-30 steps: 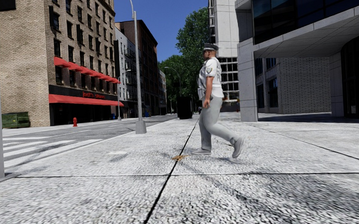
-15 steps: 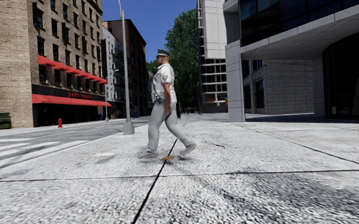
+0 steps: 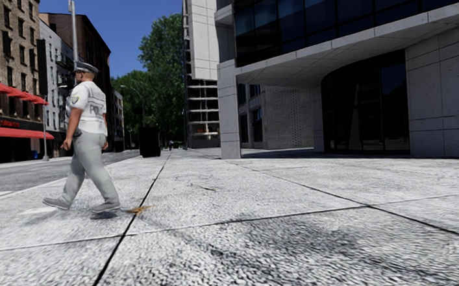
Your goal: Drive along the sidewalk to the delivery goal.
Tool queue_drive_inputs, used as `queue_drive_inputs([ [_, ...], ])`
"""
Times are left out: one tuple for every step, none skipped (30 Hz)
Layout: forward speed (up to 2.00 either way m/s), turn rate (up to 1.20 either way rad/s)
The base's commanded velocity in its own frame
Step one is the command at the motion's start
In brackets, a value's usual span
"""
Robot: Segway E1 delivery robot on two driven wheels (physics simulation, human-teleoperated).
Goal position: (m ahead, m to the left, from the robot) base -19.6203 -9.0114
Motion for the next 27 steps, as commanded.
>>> queue_drive_inputs([
  [0.00,-0.66],
  [0.00,-0.66],
  [0.00,-0.66],
  [0.00,-0.66],
  [0.00,-0.66],
  [0.00,-0.66],
  [0.00,-0.66],
  [0.00,-0.66],
  [0.00,-0.66],
  [0.00,-0.66],
  [0.00,-0.66],
  [0.00,-0.66],
  [0.00,-0.66],
  [0.00,-0.66],
  [0.00,-0.66],
  [0.00,-0.66],
  [0.00,-0.66],
  [0.00,-0.66],
  [0.00,-0.66],
  [0.00,-0.66],
  [0.00,-0.66],
  [0.00,-0.66],
  [0.00,-0.66],
  [0.00,-0.66],
  [0.00,-0.66],
  [0.00,-0.66],
  [0.00,-0.66],
])
